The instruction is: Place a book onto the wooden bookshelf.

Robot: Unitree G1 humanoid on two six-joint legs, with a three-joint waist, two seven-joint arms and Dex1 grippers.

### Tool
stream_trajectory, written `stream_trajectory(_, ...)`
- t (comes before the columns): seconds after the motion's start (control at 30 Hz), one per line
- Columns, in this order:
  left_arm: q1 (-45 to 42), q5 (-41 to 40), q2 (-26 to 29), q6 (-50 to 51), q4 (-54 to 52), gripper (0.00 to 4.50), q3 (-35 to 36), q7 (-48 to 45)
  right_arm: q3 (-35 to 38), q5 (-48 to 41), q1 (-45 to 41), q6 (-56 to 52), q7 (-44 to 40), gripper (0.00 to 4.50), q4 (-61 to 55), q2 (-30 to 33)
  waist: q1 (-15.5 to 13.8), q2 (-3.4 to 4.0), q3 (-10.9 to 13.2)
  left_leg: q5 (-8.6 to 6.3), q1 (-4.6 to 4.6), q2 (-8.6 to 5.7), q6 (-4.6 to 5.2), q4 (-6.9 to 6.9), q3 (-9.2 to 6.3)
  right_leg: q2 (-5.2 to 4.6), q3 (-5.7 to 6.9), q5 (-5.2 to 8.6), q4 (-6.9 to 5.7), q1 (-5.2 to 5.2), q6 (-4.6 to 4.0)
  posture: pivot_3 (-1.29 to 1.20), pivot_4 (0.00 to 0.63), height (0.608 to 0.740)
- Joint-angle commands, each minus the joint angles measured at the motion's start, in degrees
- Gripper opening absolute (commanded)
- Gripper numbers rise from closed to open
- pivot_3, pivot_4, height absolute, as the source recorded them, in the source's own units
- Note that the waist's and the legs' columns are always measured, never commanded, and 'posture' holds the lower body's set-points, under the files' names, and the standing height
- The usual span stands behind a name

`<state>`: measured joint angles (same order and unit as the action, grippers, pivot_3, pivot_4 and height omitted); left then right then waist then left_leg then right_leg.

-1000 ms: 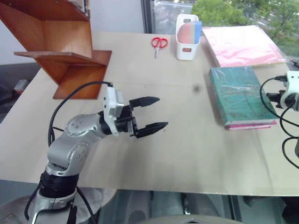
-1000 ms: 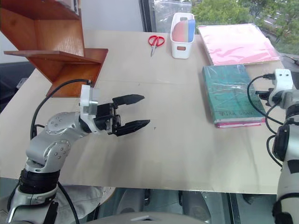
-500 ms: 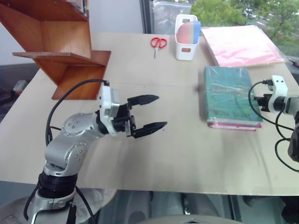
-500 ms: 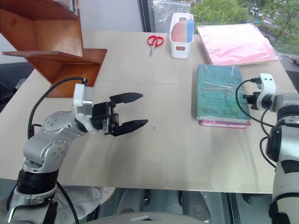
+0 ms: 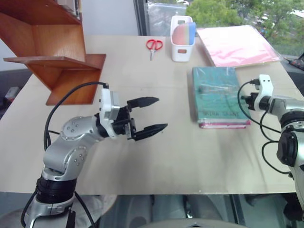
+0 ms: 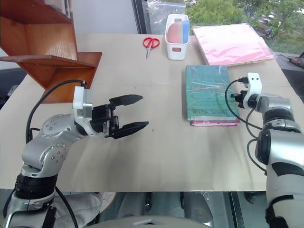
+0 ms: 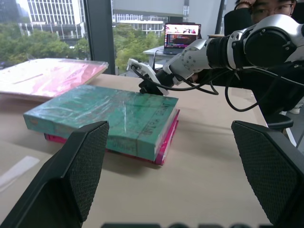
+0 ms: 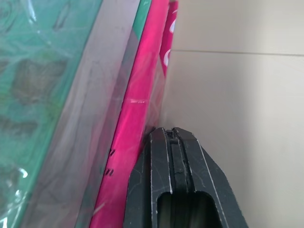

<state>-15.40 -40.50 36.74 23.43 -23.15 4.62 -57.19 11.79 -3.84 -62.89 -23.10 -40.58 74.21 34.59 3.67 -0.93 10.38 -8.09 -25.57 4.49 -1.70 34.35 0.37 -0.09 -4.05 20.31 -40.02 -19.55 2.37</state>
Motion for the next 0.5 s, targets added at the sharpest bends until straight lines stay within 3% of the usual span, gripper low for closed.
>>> stream_trajectory(0.03, 0.45, -0.86, 0.72, -0.10, -3.69, 4.50, 2.40, 1.52, -0.60, -0.02, -0.62, -0.04, -2.74, 0.04, 0.55, -2.91, 0.26, 0.00, 0.00, 0.00, 0.00, 0.00, 0.00, 0.01, 0.00, 0.01, 0.00, 0.00, -0.02, 0.00, 0.01, 0.00, 0.150, 0.740)
stream_trajectory(0.2, 3.14, -0.65, 1.55, 0.18, -5.29, 4.50, 4.25, 3.32, -3.53, 0.95, 0.66, 4.57, -14.50, 0.04, -1.04, -6.86, 0.62, 0.00, 0.00, 0.00, 0.08, 0.08, 0.00, -0.02, 0.03, 0.10, -0.06, -0.01, -0.04, -0.01, 0.01, 0.00, 0.150, 0.740)
stream_trajectory(0.5, 8.42, -1.87, 3.11, 1.61, -8.11, 4.50, 8.68, 5.87, -5.06, 0.95, 1.84, 7.25, -19.58, 0.04, -1.95, -11.94, -0.12, -0.01, -0.01, 0.00, 0.02, 0.06, -0.01, -0.07, 0.07, 0.01, -0.04, 0.00, 0.09, -0.02, 0.00, 0.00, 0.150, 0.740)
